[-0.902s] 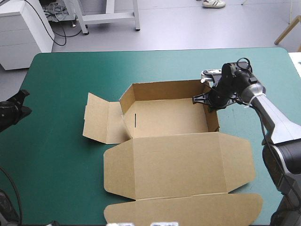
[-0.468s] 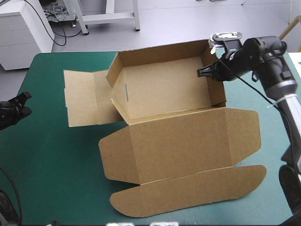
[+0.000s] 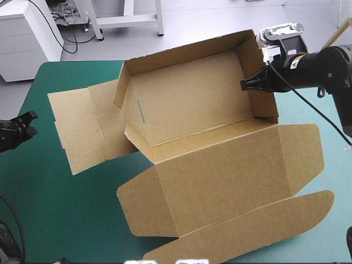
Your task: Fold the box
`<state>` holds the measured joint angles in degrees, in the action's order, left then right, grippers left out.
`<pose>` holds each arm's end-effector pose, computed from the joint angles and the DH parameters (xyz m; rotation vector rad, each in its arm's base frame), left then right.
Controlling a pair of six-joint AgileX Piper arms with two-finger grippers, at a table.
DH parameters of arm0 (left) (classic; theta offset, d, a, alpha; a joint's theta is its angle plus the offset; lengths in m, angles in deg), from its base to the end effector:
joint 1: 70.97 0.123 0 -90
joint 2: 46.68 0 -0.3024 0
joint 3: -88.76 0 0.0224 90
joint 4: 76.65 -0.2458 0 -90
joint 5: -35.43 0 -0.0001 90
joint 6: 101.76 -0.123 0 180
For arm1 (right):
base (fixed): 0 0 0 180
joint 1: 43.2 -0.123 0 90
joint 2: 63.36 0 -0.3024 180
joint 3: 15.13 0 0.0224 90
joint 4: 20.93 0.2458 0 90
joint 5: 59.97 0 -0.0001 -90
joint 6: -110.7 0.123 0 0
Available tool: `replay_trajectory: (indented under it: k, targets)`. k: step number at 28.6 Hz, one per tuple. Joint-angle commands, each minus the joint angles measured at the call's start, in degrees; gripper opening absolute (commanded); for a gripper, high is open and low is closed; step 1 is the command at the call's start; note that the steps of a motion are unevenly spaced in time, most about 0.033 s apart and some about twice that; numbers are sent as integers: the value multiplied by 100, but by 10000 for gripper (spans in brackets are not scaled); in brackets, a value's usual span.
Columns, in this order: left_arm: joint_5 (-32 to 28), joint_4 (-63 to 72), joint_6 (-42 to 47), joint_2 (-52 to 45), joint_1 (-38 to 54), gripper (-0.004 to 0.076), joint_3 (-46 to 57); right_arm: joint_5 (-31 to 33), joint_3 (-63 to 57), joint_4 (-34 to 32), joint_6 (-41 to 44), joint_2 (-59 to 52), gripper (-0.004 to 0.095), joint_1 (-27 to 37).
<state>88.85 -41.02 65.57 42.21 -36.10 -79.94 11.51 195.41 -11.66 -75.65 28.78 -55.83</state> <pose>0.2773 0.1231 0.3119 -0.7853 2.3383 -0.4470 0.2944 0.0852 0.4791 -0.4003 2.2872 0.2593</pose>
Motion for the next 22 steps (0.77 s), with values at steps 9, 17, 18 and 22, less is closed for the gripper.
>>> replay_trajectory:
  k: [9,17,18,22]
  targets:
    - [294,1344,-982,-64,-59,678,-128,-379,158,578,-80,-158,-4,27]
    - [1437,3725,-3498,-42,-69,668,-128,-743,158,1178,-107,70,-4,38]
    - [1624,3852,-3630,-42,-69,667,-128,-836,158,1237,-93,107,-4,38]
    - [2085,4569,-3986,-42,-322,667,-128,-1239,158,1374,-40,210,-4,38]
